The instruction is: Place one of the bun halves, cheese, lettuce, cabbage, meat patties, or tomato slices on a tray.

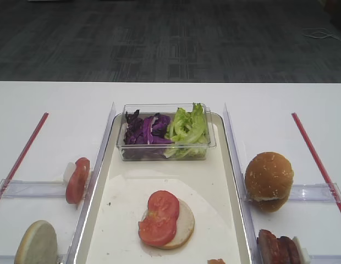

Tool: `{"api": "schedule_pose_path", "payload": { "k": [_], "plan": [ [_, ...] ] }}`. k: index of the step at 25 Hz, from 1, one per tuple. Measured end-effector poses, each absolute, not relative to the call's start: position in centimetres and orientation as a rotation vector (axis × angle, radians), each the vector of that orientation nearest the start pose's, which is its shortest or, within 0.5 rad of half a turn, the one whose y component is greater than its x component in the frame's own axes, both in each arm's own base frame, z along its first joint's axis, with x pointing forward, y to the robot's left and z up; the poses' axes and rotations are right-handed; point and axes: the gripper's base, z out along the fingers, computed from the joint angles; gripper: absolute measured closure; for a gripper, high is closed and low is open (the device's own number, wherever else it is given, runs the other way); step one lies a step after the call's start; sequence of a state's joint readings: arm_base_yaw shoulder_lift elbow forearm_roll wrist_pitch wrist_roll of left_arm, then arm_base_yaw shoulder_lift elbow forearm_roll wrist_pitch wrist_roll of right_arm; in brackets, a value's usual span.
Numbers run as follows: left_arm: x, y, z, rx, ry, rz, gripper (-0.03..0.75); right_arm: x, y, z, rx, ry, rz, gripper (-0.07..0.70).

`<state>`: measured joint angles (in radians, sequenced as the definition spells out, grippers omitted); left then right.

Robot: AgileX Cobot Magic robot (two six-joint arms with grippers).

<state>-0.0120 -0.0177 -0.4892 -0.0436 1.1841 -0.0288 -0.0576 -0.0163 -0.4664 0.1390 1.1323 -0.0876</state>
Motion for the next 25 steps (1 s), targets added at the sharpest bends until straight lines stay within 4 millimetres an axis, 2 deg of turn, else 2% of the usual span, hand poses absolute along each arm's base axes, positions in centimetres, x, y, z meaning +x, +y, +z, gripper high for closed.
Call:
{"api": "schedule_pose_path", "payload": {
  "k": [25],
  "plan": [
    [-1.21,-0.35,26.46,-0.015,2.161,-0.078,0.344,-0.66,1.18,26.29,-0.041,2.125,0.084,0.179]
  ]
}}
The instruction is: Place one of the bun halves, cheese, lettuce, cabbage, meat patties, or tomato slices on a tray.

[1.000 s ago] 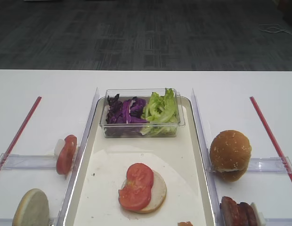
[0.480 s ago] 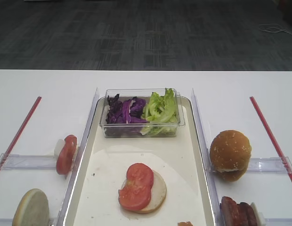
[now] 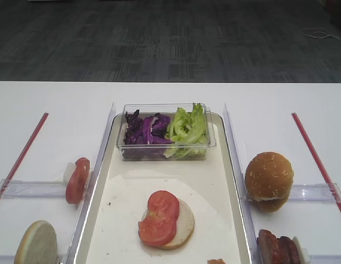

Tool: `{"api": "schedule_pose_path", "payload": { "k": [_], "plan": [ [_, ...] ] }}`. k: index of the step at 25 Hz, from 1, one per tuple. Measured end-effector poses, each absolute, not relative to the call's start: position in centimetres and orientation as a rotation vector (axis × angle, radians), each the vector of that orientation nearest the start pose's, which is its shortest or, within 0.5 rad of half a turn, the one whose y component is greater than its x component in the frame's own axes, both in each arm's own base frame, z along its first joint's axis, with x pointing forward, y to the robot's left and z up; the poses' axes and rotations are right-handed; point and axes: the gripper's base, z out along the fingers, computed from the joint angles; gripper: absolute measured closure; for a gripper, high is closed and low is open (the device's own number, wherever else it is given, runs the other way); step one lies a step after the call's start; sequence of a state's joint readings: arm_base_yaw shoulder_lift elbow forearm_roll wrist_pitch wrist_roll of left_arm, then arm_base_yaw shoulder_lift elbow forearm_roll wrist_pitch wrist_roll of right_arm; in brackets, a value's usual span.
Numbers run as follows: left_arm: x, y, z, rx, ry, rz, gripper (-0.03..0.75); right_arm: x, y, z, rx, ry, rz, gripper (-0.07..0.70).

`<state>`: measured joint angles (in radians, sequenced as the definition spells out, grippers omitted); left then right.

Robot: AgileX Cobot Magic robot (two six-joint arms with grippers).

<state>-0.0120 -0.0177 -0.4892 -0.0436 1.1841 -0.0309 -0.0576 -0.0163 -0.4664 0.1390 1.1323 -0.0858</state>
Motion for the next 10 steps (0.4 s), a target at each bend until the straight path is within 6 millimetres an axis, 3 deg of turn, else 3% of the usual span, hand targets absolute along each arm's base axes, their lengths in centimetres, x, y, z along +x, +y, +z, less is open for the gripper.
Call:
{"api": "schedule_pose_path", "payload": {
  "k": [10],
  "plan": [
    [-1.21,-0.35,26.46,-0.015,2.161,-0.078,0.344,-0.66,1.18,26.29,-0.041,2.125,0.084,0.179]
  ]
}}
